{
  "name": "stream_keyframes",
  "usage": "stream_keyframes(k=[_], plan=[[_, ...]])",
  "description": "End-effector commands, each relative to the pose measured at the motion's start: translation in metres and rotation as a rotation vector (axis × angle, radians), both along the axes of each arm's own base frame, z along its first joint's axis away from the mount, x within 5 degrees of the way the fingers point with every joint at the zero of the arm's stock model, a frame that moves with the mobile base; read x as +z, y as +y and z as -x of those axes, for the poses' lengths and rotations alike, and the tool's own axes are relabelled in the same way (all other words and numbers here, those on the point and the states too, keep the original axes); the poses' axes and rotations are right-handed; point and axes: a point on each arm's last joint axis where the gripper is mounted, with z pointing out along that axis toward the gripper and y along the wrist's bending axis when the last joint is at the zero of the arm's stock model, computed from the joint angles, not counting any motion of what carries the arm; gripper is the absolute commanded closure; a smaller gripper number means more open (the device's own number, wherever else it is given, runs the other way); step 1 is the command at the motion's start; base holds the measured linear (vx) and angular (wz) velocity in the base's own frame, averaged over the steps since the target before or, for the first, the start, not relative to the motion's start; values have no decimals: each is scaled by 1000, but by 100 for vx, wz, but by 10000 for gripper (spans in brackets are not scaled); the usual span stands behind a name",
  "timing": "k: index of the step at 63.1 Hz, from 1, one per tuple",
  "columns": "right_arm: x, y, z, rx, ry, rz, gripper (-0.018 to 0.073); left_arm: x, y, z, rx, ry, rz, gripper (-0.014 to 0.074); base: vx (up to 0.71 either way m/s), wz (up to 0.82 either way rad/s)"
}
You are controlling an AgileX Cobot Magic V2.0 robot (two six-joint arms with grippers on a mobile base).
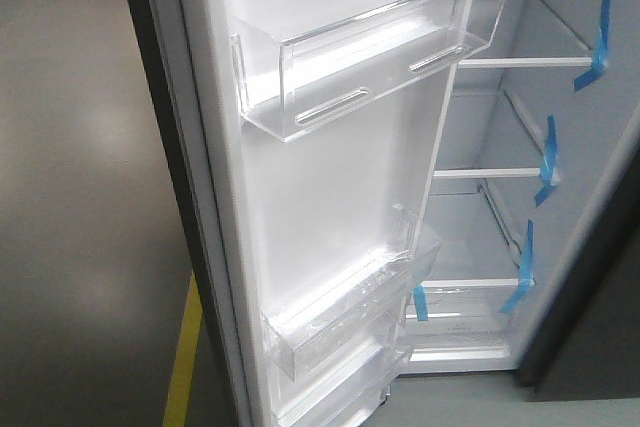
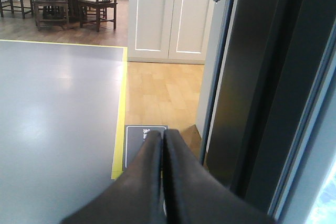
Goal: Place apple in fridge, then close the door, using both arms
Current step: 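Move the right gripper with the apple over the upper door bin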
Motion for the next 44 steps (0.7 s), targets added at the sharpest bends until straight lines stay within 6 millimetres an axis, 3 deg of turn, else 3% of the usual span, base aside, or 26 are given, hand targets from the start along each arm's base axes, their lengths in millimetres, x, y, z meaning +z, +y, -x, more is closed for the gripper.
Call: stream_keyframes(k=[1, 44], plan=[[7, 2, 4, 17, -35, -31, 563, 0, 0, 0, -1, -65, 21, 603, 5, -3], [7, 2, 4, 17, -35, -31, 563, 0, 0, 0, -1, -65, 21, 603, 1, 0]])
